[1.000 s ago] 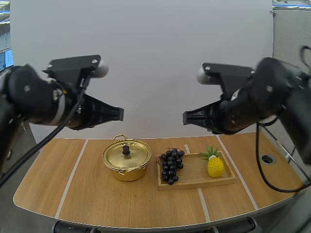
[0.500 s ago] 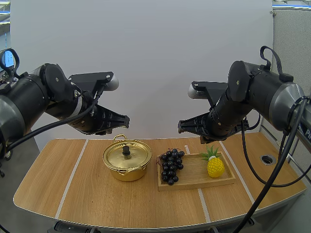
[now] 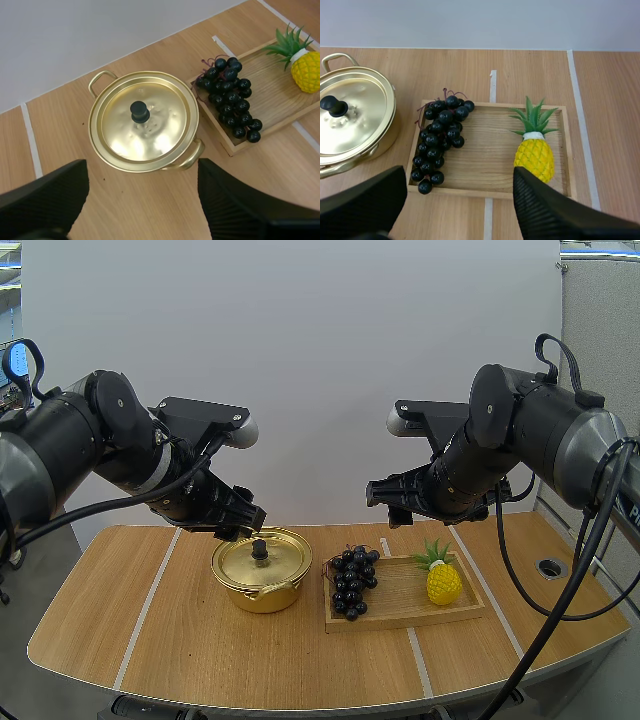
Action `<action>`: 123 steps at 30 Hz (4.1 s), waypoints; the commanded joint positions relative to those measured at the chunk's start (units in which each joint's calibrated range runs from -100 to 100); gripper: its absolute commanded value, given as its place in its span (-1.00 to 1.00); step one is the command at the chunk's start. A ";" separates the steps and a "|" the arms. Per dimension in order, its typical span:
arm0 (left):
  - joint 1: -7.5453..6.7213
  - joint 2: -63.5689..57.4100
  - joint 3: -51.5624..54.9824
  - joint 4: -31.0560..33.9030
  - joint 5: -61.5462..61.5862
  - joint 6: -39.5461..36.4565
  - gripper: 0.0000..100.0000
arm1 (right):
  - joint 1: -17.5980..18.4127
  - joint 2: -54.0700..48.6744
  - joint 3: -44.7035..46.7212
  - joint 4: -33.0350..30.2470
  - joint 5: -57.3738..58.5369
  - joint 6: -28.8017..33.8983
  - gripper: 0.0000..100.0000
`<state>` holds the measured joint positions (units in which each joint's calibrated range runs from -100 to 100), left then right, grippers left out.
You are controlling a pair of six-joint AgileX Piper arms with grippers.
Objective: Open the pot, put the grape inside, and close it
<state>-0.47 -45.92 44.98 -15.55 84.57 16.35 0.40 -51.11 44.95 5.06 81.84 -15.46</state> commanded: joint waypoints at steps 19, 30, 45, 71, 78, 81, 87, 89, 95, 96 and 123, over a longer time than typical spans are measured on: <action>-0.06 28.35 -11.01 -9.49 -4.59 13.93 1.00 | -0.24 -0.30 -0.60 1.36 -1.03 -0.19 1.00; -0.66 40.12 -17.75 -8.37 -6.48 13.93 1.00 | -0.24 -0.30 -0.60 1.99 0.32 -0.19 1.00; -2.19 47.43 -17.90 -4.76 -12.72 13.35 1.00 | -0.24 -0.30 -0.60 1.99 0.13 -0.19 1.00; -2.19 50.39 -17.90 -2.14 -9.43 12.17 -0.86 | -0.24 -0.30 -0.60 1.99 0.13 -0.19 1.00; -2.19 49.82 -17.90 -2.14 -5.93 11.86 -1.00 | -0.24 -0.30 -0.60 1.99 0.13 -0.19 1.00; -2.19 47.35 -17.90 -2.14 -5.02 11.11 -1.00 | -0.24 -0.30 -0.60 1.99 0.13 -0.19 1.00; -2.19 37.14 -20.54 -2.14 -2.38 10.37 -1.00 | -0.24 -0.30 -0.60 1.99 -0.04 -0.19 1.00; -2.19 33.78 -22.37 -1.99 -0.31 9.67 -1.00 | -0.24 -0.30 -0.60 1.99 -0.04 -0.19 1.00; -2.19 23.82 -31.36 0.01 1.99 7.38 -1.00 | -0.24 -0.30 -0.60 1.99 -0.04 -0.19 1.00; -2.19 22.03 -33.53 0.77 1.74 6.87 -1.00 | -0.24 -0.30 -0.60 1.99 -0.04 -0.19 1.00; -2.19 14.15 -70.06 10.37 -10.84 -6.18 -1.00 | -0.24 -0.07 -0.60 11.10 -3.45 -0.51 1.00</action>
<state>-2.49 -31.37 -19.10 -6.11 80.92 12.60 0.40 -51.11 44.95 13.82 81.78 -15.46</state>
